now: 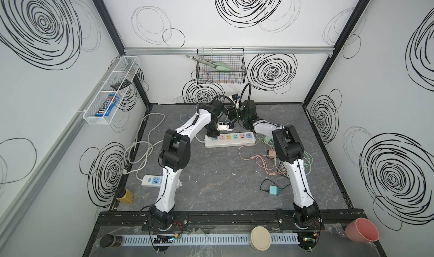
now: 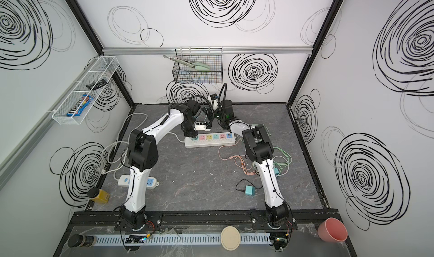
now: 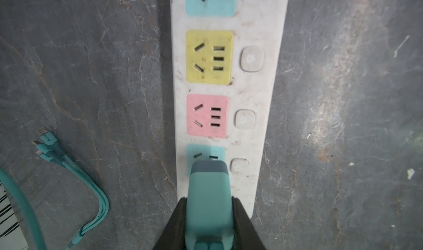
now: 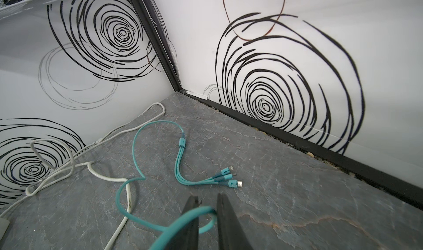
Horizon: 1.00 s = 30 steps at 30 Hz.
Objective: Insert plugs into power strip
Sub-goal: Insert the plug into the socket.
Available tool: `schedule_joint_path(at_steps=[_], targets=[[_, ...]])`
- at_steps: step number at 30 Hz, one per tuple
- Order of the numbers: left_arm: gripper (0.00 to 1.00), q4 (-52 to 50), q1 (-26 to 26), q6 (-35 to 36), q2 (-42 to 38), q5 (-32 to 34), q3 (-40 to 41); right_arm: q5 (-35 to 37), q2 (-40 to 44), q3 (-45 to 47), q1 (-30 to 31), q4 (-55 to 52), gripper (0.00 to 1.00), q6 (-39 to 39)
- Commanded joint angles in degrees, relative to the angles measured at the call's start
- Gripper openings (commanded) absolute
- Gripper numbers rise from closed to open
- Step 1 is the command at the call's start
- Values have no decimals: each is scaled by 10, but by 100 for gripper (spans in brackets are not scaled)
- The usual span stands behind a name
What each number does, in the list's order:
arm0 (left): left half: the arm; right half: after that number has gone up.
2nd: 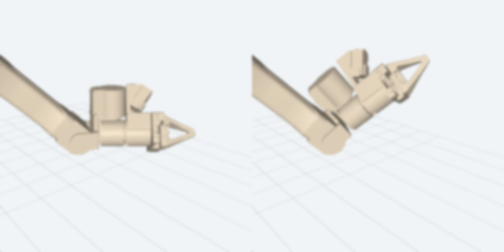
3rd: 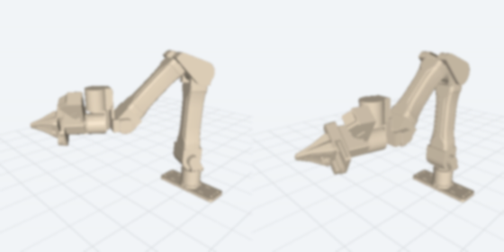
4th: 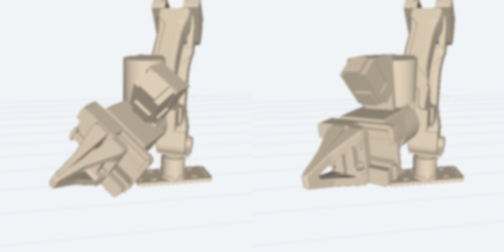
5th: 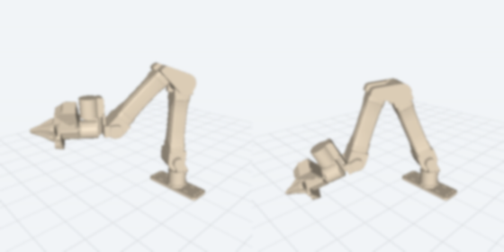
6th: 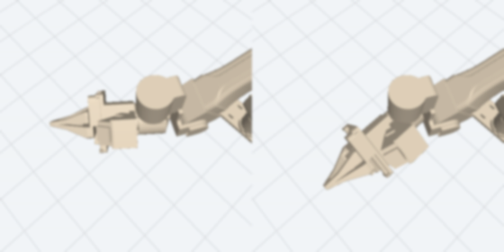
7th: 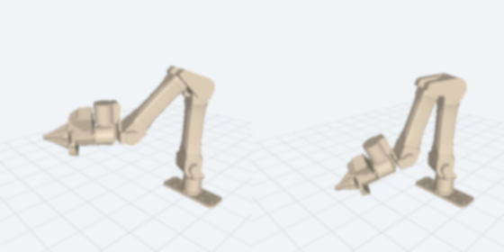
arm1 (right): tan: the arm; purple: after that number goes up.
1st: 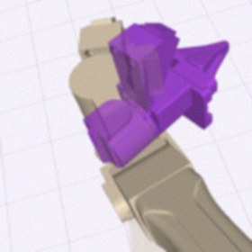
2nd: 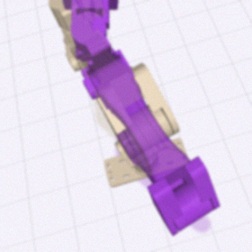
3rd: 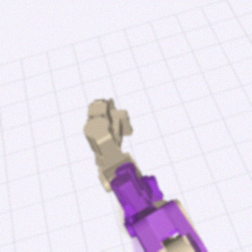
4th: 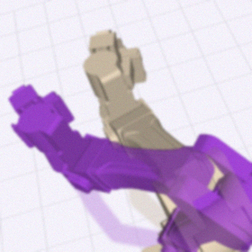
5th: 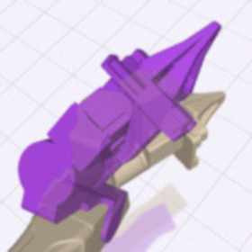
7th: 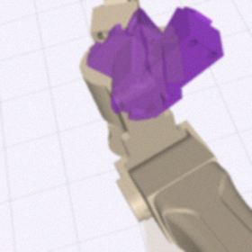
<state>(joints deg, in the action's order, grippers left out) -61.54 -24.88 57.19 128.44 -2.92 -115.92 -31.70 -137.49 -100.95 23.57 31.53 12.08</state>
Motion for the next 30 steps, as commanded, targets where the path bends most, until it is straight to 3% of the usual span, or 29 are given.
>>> schedule_joint_path(at_steps=[1,26,28,30], targets=[[0,-24,-3,8,19,-8,-22,-9,4,5,-5,-2,21,-12],[0,-24,-13,6,112,22,-26,-19,9,38,-1,2,21,-26],[15,-16,-8,1,101,16,-34,-19,9,38,0,-3,21,-29],[20,-15,0,-7,85,4,-55,-15,14,42,0,-4,23,-29]])
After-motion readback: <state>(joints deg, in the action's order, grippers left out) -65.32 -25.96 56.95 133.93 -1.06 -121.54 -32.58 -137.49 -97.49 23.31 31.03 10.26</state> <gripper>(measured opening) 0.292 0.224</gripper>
